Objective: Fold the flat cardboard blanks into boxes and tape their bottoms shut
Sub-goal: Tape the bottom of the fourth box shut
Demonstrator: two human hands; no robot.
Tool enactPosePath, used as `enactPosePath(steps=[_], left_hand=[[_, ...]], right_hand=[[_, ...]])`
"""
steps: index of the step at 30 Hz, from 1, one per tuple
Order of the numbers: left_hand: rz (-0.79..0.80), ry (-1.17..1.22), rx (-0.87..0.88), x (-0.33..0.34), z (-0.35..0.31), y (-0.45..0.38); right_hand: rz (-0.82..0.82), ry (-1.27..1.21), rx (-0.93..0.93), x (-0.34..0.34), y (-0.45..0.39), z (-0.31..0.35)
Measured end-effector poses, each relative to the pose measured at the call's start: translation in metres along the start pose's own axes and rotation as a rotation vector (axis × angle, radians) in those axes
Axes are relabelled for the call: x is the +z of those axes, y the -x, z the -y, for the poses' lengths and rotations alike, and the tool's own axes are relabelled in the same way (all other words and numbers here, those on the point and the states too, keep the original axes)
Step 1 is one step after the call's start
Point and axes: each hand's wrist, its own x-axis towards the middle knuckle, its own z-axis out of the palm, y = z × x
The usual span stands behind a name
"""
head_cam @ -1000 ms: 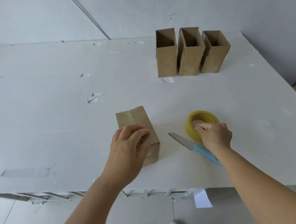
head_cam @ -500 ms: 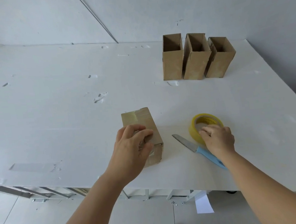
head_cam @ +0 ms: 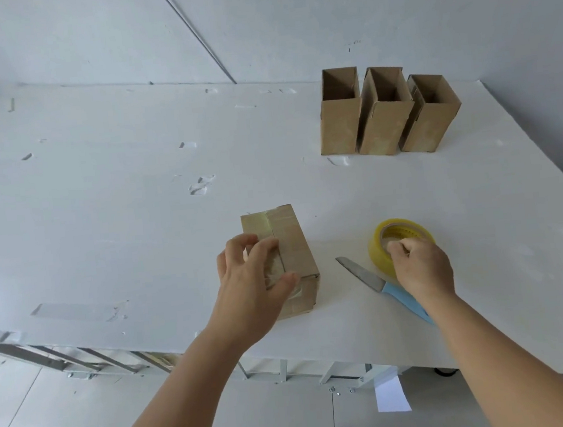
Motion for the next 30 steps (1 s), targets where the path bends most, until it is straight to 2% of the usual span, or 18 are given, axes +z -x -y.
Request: enactPosePath(steps=[7,11,14,17,20,25,27,30], left_hand=[[0.0,-0.002,-0.001,0.002,-0.001,-0.002],[0.003,0.0,-0.009,0.001,-0.001,-0.003],[0.009,0.008,-0.011,0.001,-0.001,-0.004],[0.002,0.019,-0.011,0.002,0.0,-0.004],[0.002,0.025,-0.019,0.002,0.0,-0.005],[0.001,0.023,-0.014,0.003,0.0,-0.004],[-0.002,0.023,-0.013,0.003,0.0,-0.004],[-0.001,0.021,-0.011,0.003,0.001,-0.004]], right_hand=[[0.122,0.064,0.064,-0.009,-0.009,0.002],[0.283,0.207,0.161,-0.007,-0.028,0.009],[0.32,0.175,0.239,-0.004,-0.037,0.006],[0.239,-0.014,0.191,-0.004,-0.03,0.002],[0.104,-0.077,0.092,0.0,-0.014,-0.004],[-0.138,0.168,-0.255,0.009,0.002,-0.024],[-0.047,0.242,-0.234,0.009,0.005,-0.022],[0.195,0.428,-0.099,0.007,0.006,-0.02]])
